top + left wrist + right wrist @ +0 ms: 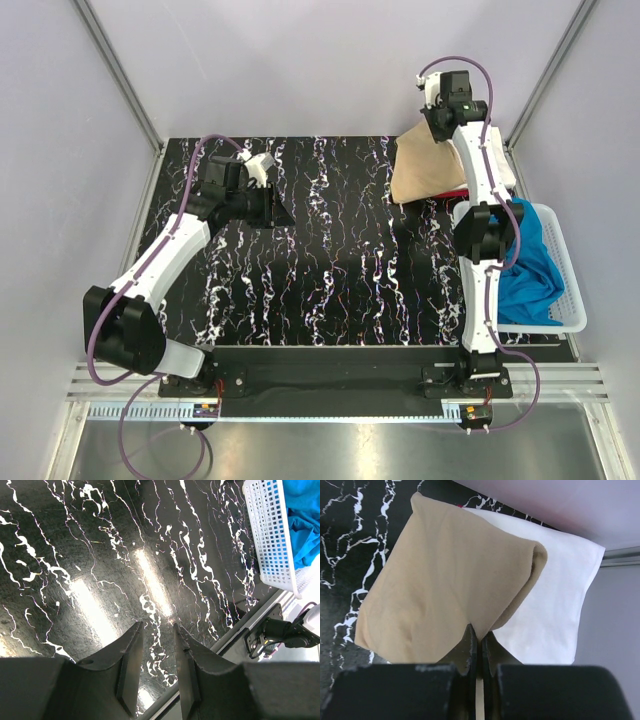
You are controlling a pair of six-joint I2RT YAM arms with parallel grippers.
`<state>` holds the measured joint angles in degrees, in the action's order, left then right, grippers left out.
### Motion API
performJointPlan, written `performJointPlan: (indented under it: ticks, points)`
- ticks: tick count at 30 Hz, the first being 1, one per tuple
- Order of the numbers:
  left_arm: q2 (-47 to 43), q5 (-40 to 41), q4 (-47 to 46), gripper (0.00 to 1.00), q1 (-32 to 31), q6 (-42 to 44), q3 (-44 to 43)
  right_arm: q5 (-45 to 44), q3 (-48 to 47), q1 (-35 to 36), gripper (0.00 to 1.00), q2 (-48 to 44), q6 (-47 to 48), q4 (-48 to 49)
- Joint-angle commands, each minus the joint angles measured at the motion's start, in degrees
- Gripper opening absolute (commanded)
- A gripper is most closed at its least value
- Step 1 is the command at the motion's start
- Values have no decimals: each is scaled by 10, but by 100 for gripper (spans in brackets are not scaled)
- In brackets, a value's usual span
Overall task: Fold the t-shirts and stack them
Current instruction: Neatly place the folded tshirt to the corner
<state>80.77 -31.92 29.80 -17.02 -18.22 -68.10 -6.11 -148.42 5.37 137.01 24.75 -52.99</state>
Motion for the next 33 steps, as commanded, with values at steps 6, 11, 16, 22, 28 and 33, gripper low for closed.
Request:
performJointPlan:
  ticks: [6, 11, 16, 22, 28, 33]
  points:
    - [9, -22, -27, 35, 5, -1, 0, -48, -75, -15, 0, 23, 67, -1]
    - [11, -28, -26, 36, 6, -2, 0, -39, -32, -23, 0, -22, 78, 3]
    - [16, -31, -28, 36, 6, -5, 2, 13, 20, -23, 0, -74, 77, 20]
    - [12, -26, -28, 36, 6, -3, 3, 54, 72, -23, 0, -127, 73, 55]
    - [23, -27, -27, 36, 5, -3, 3, 26, 67, -22, 0, -128, 92, 33]
    - [23, -25, -27, 36, 6, -2, 3, 25, 24, -32, 0, -95, 98, 34]
